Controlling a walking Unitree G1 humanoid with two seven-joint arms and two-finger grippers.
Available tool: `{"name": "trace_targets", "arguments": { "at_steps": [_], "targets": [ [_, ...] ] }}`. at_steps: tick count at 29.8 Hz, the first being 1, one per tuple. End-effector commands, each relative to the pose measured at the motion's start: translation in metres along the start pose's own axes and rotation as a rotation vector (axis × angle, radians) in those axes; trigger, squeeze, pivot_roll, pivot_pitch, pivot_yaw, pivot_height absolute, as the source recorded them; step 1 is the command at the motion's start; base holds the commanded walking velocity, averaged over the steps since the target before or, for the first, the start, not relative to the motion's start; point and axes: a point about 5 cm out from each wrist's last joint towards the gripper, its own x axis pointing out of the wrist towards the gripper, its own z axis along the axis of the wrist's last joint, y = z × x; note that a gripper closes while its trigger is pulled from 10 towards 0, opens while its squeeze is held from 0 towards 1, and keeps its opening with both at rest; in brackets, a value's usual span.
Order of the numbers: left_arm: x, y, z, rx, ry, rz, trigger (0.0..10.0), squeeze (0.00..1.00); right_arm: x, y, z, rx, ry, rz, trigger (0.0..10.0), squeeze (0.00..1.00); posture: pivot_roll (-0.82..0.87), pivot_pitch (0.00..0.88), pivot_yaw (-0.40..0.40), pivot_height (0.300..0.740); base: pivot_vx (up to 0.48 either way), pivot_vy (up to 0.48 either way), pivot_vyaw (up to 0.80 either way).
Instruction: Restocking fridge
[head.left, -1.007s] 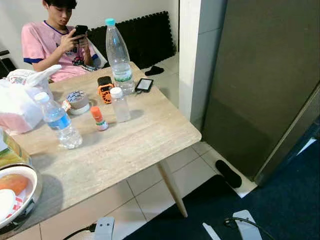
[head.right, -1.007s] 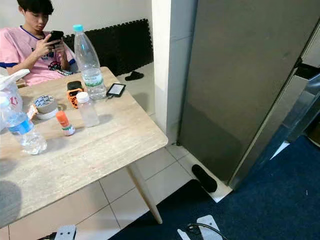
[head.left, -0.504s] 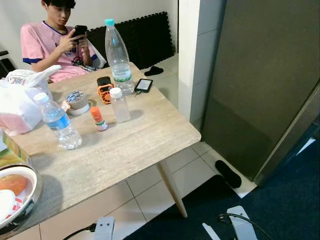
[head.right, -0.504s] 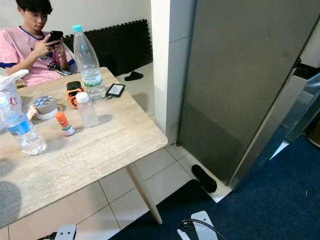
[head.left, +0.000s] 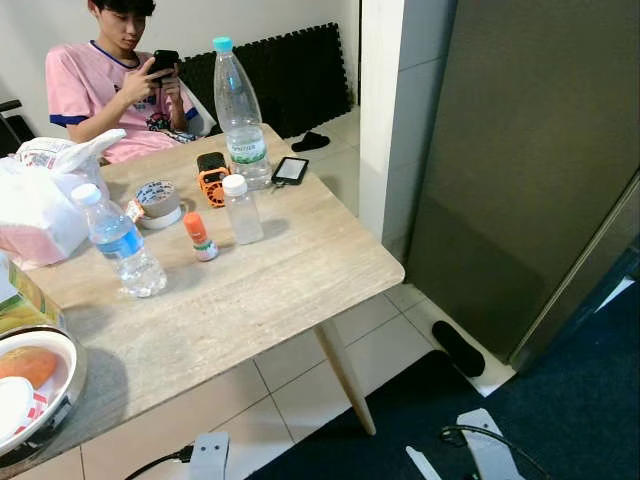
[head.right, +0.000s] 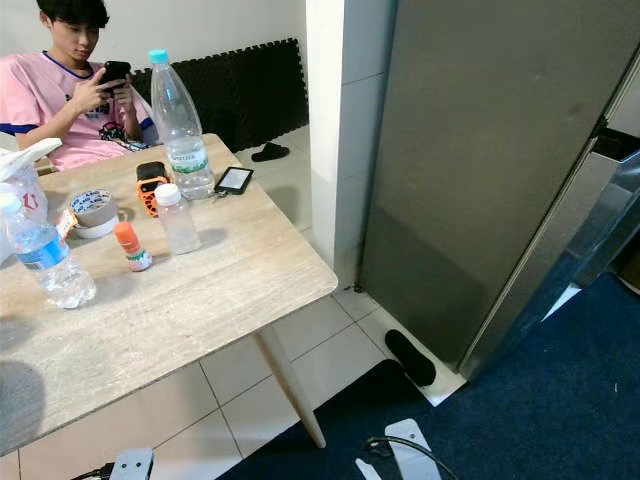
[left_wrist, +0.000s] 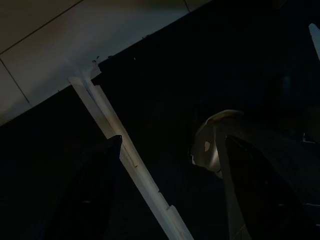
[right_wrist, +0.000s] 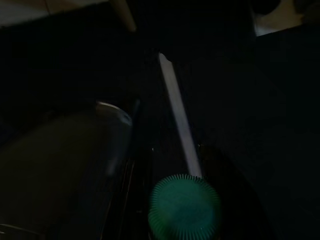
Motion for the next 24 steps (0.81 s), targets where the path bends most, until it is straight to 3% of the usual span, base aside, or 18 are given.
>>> {"name": "trace_targets", "arguments": {
  "at_steps": [1,5,7,10,11,16,20,22,24],
  "targets": [
    [0.0,-0.004,-0.002,-0.008,0.01,-0.004,10.0,0.0,0.0,-0.003,-0.004,-0.056,0.007,-0.022,10.0,0.0,0.01,0.0,0.005,0.74,0.0,0.0,0.0],
    [0.001,-0.002,0.0,-0.02,0.0,0.015,10.0,0.0,-0.003,-0.02,-0.008,-0.118,0.015,-0.119,10.0,0.0,0.0,0.0,0.006,0.74,0.0,0.0,0.0],
    [0.0,0.002,0.003,-0.068,-0.012,0.042,10.0,0.0,-0.005,-0.031,-0.002,-0.087,-0.019,-0.18,10.0,0.0,0.0,0.0,0.009,0.74,0.0,0.0,0.0],
    [-0.001,0.009,0.004,-0.151,-0.027,0.072,10.0,0.0,-0.006,-0.036,0.011,-0.004,-0.079,-0.194,10.0,0.0,0.0,0.0,0.01,0.74,0.0,0.0,0.0],
    [-0.001,0.012,0.005,-0.19,-0.034,0.08,10.0,0.0,-0.005,-0.034,0.02,0.07,-0.118,-0.163,10.0,0.0,0.0,0.0,0.01,0.74,0.0,0.0,0.0],
    [-0.002,0.02,0.011,-0.285,-0.072,0.087,10.0,0.0,-0.005,-0.021,0.051,0.242,-0.242,-0.063,10.0,0.0,0.0,0.0,0.023,0.74,0.0,0.0,0.0],
    [-0.002,0.021,0.015,-0.281,-0.086,0.08,10.0,0.0,-0.005,-0.01,0.072,0.294,-0.312,0.021,10.0,0.0,0.0,0.0,0.03,0.74,0.0,0.0,0.0],
    [-0.001,0.019,0.018,-0.279,-0.095,0.074,10.0,0.0,-0.007,0.004,0.086,0.294,-0.367,0.111,10.0,0.0,0.0,0.0,0.028,0.74,0.0,0.0,0.0],
    [-0.001,0.019,0.019,-0.281,-0.098,0.072,10.0,0.0,-0.007,0.007,0.089,0.29,-0.381,0.133,10.0,0.0,0.0,0.0,0.028,0.74,0.0,0.0,0.0]
  ]
}}
